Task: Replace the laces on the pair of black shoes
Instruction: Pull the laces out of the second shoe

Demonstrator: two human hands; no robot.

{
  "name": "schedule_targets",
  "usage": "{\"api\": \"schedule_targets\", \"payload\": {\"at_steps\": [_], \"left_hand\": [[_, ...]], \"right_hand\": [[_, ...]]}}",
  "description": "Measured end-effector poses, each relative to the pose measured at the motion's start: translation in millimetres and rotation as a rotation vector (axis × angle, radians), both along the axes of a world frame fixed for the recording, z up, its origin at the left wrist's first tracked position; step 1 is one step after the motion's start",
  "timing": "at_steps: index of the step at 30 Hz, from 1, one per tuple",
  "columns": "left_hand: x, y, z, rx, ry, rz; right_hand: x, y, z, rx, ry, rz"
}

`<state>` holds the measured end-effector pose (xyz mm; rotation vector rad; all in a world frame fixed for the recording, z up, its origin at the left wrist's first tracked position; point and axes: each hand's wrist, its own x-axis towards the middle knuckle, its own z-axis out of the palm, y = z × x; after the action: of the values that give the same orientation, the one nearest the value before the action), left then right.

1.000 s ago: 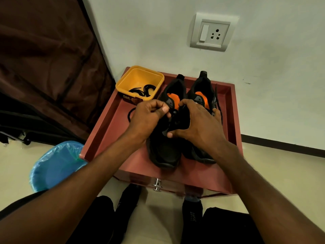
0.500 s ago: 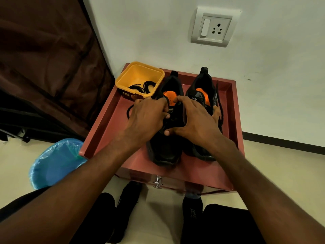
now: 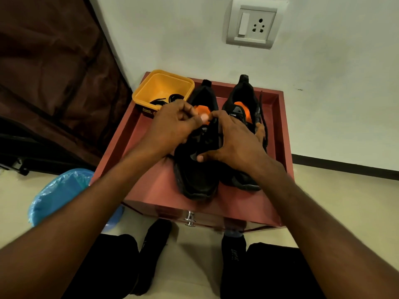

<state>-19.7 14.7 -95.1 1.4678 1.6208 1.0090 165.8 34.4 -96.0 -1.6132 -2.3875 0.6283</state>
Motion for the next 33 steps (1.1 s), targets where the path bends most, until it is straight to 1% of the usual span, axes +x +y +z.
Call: {"api": "schedule_targets", "payload": {"at_steps": [1,2,3,4,5,6,7,8,11,12,13,14,15,17,18,19,20,21,23,25,26,27,28,30,32,33], "left_hand": [[-2,1,-5,0.076,0.245,-0.020],[-3,1,-9,0.143,0.440,-0.045],[-3,1,-12,0.185,0.556,-0.067],[-2,-1,-16,0.203,0.596,-0.072],[-2,-1,-19,0.212,0.581,-0.064],[-2,-1,-19,0.209,0.510,-0.052],[-3,0,-15,0.193,0.379,-0.038],[-3,1,-9,0.171,0.181,-0.025],[-7,1,14,0.072,-0.615,0.050],[-10,2,17,0.032,-0.796,0.066],[-11,2,18,-0.005,-0.873,0.080],[-11,1,17,-0.030,-0.822,0.095],[-10,0,16,-0.015,-0.633,0.104],[-6,0,9,0.097,-0.094,0.060],[-5,0,3,0.143,0.136,0.012],[-3,0,-3,0.157,0.313,-0.032],[-2,0,-8,0.169,0.446,-0.060],[-2,0,-12,0.194,0.546,-0.077],[0,-1,-13,0.235,0.680,-0.079],[1,-2,-10,0.258,0.765,-0.057],[-1,-3,-8,0.264,0.777,-0.042],[-5,-3,-4,0.271,0.735,-0.011],[-11,0,0,0.271,0.629,0.039],[-23,7,13,0.282,0.264,0.158],[-31,8,30,0.283,-0.161,0.258],[-31,7,35,0.259,-0.372,0.275]], "right_hand": [[-1,0,0,0.006,-0.003,0.005],[-2,0,0,0.009,-0.008,0.008],[-3,-1,0,0.009,-0.010,0.012],[-3,-1,1,0.007,-0.007,0.011],[-3,-1,1,0.003,-0.002,0.009],[-3,-1,2,0.000,0.004,0.008],[-3,-1,2,-0.002,0.011,0.008],[-2,-1,1,-0.005,0.016,0.006],[1,-1,1,-0.030,0.029,0.001],[1,-1,2,-0.035,0.030,0.000],[1,0,2,-0.039,0.028,0.002],[1,0,3,-0.043,0.027,0.003],[1,-1,4,-0.047,0.029,0.002],[0,-1,4,-0.047,0.035,0.001],[-1,0,4,-0.045,0.034,0.002],[-1,0,3,-0.043,0.032,0.002],[-2,0,2,-0.042,0.028,0.001],[-3,-1,3,-0.044,0.019,0.002],[-4,-1,4,-0.047,0.008,0.002],[-4,-2,5,-0.049,0.016,0.000],[-4,-3,6,-0.052,0.020,0.001],[-5,-4,6,-0.054,0.025,0.005],[-5,-4,6,-0.057,0.032,0.007],[-4,-3,6,-0.056,0.037,0.007],[-5,-3,6,-0.045,0.024,0.009],[-5,-3,5,-0.042,0.013,0.008]]}}
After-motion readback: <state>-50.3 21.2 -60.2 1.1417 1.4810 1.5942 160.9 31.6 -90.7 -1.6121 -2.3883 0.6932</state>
